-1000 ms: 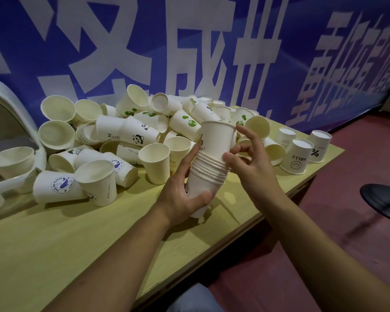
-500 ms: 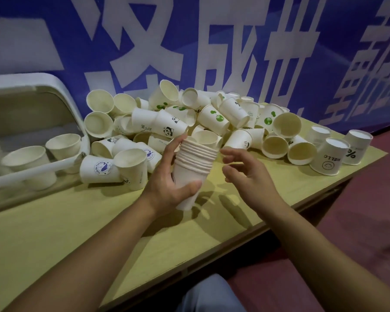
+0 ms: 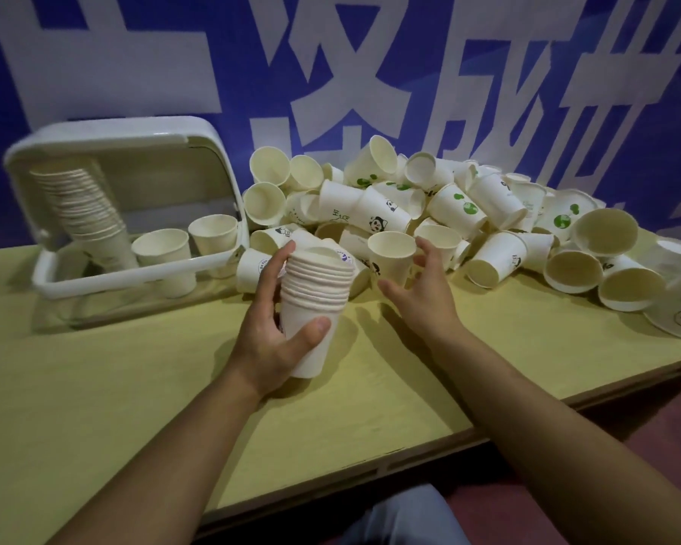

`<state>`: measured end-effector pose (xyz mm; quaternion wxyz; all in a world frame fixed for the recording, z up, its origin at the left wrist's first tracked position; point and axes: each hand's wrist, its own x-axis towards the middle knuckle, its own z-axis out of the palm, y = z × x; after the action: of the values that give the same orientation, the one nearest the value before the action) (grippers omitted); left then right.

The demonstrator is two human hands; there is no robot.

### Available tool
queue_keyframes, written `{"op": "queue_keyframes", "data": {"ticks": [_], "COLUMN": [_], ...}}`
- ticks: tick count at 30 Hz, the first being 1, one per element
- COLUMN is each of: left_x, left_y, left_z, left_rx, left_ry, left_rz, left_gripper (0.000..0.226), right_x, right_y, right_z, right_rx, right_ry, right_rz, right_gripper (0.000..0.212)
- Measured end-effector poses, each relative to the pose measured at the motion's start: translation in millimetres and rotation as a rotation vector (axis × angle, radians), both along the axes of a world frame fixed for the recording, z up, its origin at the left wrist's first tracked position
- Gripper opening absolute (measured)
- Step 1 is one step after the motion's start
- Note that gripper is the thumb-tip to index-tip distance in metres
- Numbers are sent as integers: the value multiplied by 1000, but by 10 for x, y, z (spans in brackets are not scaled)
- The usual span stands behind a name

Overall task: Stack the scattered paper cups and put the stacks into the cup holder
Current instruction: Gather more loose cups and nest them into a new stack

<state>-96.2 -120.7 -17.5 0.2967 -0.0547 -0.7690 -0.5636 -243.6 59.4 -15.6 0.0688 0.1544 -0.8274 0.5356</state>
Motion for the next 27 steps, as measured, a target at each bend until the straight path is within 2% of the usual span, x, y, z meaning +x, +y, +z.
{"op": "queue_keyframes", "data": {"ticks": [3,9,14,21,27], "left_x": [20,30,46,78,109], "left_y": [-32,-96,-46,42,48], "left_z": [5,42,54,90,105], "left_rx": [-13,24,-10,-83,-211], "left_ry": [-28,-13,-29,-76,-154], "left_rz": [-28,-1,-22,-129,-161], "left_gripper": [86,86,86,89,92], "right_x": [-63,-67,91,557,672], "right_y": [-48,-92,-18,79,112], "right_z": [-19,-28,91,405,530], "right_rx": [24,-64,-258,-454,-412], "right_ry": [32,6,28,88,124], "right_rz": [12,48,29,159,173], "right_gripper": [90,87,80,67,67]}}
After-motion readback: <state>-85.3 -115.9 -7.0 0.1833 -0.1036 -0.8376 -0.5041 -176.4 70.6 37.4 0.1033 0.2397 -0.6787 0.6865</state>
